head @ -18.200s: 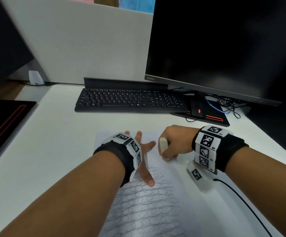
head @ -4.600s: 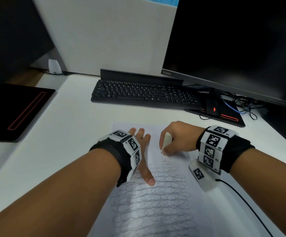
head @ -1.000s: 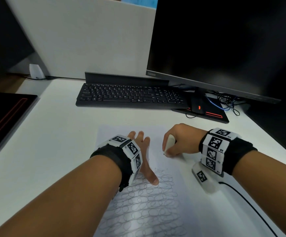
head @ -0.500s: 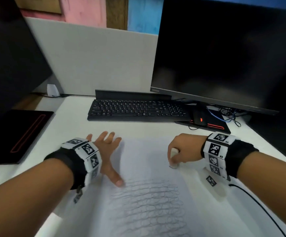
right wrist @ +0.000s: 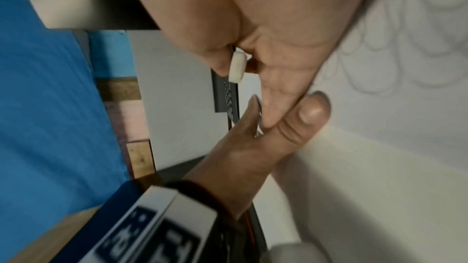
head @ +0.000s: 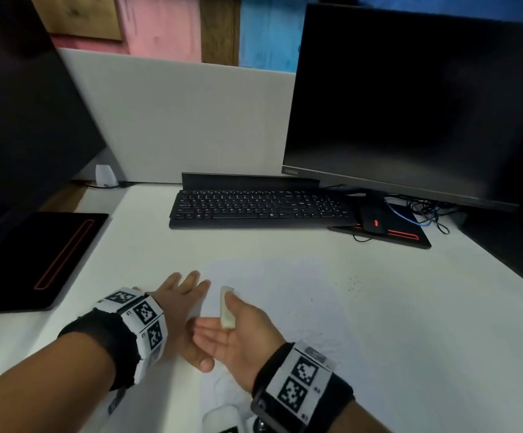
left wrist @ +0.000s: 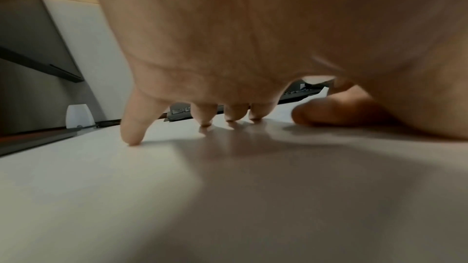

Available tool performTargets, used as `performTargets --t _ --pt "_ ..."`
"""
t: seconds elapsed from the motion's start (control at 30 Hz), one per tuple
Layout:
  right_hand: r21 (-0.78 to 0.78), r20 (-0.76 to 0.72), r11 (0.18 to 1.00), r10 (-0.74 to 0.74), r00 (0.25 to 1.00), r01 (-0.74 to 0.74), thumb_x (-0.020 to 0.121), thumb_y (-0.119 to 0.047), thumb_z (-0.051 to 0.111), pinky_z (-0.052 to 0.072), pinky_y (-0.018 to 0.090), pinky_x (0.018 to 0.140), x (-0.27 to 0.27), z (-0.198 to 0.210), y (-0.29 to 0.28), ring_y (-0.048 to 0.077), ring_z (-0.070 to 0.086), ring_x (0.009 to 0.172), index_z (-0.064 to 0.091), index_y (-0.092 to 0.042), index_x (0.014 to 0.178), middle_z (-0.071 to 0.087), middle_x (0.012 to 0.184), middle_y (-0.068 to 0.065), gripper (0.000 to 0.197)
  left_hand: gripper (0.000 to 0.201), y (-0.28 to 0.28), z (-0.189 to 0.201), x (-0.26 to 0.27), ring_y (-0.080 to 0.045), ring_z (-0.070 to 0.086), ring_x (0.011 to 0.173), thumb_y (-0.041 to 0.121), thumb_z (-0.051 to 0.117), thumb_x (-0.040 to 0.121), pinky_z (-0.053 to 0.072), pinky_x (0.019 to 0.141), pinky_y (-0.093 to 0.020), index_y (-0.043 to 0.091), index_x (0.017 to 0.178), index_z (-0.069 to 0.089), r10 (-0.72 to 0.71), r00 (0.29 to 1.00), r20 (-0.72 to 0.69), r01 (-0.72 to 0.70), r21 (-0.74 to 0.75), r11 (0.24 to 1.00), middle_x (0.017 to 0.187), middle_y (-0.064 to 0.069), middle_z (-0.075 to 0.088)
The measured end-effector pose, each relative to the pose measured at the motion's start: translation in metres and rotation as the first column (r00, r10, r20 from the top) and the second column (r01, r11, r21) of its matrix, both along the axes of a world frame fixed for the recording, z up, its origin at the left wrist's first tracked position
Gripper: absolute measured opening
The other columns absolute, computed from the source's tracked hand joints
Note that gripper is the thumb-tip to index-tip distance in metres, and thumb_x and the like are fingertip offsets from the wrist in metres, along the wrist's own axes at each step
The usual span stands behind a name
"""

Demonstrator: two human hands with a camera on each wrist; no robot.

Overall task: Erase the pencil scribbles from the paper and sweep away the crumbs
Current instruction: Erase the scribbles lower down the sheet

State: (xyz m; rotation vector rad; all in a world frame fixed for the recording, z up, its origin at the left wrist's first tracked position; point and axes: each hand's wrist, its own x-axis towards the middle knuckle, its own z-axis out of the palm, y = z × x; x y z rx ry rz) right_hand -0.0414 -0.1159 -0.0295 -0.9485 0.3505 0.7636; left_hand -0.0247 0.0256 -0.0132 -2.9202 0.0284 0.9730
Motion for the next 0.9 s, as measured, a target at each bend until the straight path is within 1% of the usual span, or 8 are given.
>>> performTargets --t 0.1,0.17,0.3,0.47,0.6,0.7,0.8,0.9 --pt "0.05 -0.098 0.983 -0.173 0.98 0.179 0.103 -0.035 0.048 0.056 0.028 0.08 0.014 -0.012 -0.013 0.028 0.069 0.099 0.047 -0.004 0.135 0.069 0.108 0.019 0.044 0.139 0.001 0.006 -0.001 -0.023 -0.024 0.146 0.074 0.073 0.063 0.007 0.118 -0.053 0.026 0.152 -0.022 0.006 1.0 -0.027 -0.007 -0.051 0.999 0.158 0.005 -0.029" --pt "0.021 -0.156 0.873 -0.479 0.864 0.488 0.1 -0.03 0.057 0.053 0.02 0.08 0.035 -0.006 -0.042 0.025 0.067 0.104 0.048 -0.007 0.138 0.068 0.104 0.004 0.045 0.139 0.002 0.008 0.0 -0.022 -0.024 0.146 0.072 0.074 0.063 0.007 0.119 -0.051 0.026 0.152 -0.022 0.006 1.0 -0.023 -0.008 -0.077 0.997 0.158 0.006 -0.029" --pt "-0.005 0.069 0.584 -0.81 0.582 0.812 0.105 -0.024 0.045 0.052 0.033 0.091 0.062 0.003 -0.094 0.031 0.065 0.106 0.043 -0.001 0.139 0.064 0.12 0.022 0.041 0.139 0.003 0.006 -0.002 -0.02 -0.024 0.147 0.073 0.074 0.062 0.008 0.118 -0.054 0.027 0.153 -0.02 0.002 1.0 -0.013 -0.003 -0.083 0.997 0.159 0.008 -0.028" --pt "-0.07 0.063 0.794 -0.601 0.797 0.604 0.1 -0.028 0.056 0.051 0.039 0.094 0.025 0.004 -0.03 0.021 0.06 0.085 0.058 -0.007 0.115 0.066 0.099 0.015 0.026 0.142 0.003 0.003 0.002 -0.019 -0.022 0.147 0.07 0.079 0.058 0.012 0.117 -0.054 0.027 0.154 -0.016 0.015 1.0 0.003 -0.015 -0.08 0.997 0.16 0.008 -0.025" --pt "0.113 -0.133 0.946 -0.288 0.948 0.303 0.104 -0.031 0.047 0.047 0.037 0.102 0.009 0.001 0.023 0.028 0.064 0.104 0.056 -0.007 0.112 0.066 0.111 0.021 0.027 0.14 -0.001 0.001 0.002 -0.022 -0.019 0.148 0.069 0.078 0.06 0.011 0.118 -0.05 0.026 0.154 -0.015 0.012 1.0 0.019 -0.011 -0.052 0.999 0.161 0.007 -0.022" --pt "-0.067 -0.113 0.891 -0.453 0.884 0.449 0.104 -0.028 0.048 0.043 0.034 0.104 0.042 0.003 0.003 0.032 0.059 0.118 0.049 -0.008 0.132 0.06 0.125 0.02 0.034 0.137 0.0 -0.002 0.004 -0.022 -0.016 0.149 0.068 0.078 0.062 0.012 0.119 -0.048 0.025 0.155 -0.013 0.002 0.998 0.056 0.0 -0.045 0.999 0.162 0.006 -0.019" --pt "-0.31 0.126 0.631 -0.714 0.688 0.711 0.1 -0.029 0.053 0.043 0.039 0.098 0.088 -0.006 -0.056 0.036 0.057 0.117 0.049 -0.002 0.131 0.061 0.126 0.022 0.042 0.145 0.005 -0.004 0.006 -0.02 -0.022 0.147 0.072 0.079 0.054 0.012 0.117 -0.056 0.028 0.154 -0.017 0.024 1.0 0.002 -0.023 -0.073 0.997 0.16 0.009 -0.025" --pt "-0.165 0.145 0.526 -0.824 0.548 0.834 0.102 -0.026 0.047 0.05 0.034 0.09 0.092 -0.001 -0.089 0.029 0.064 0.102 0.048 -0.007 0.117 0.065 0.113 0.016 0.024 0.147 0.006 -0.004 0.005 -0.019 -0.022 0.147 0.076 0.077 0.052 0.013 0.116 -0.062 0.028 0.153 -0.017 0.018 1.0 0.004 -0.018 -0.07 0.997 0.159 0.01 -0.026"
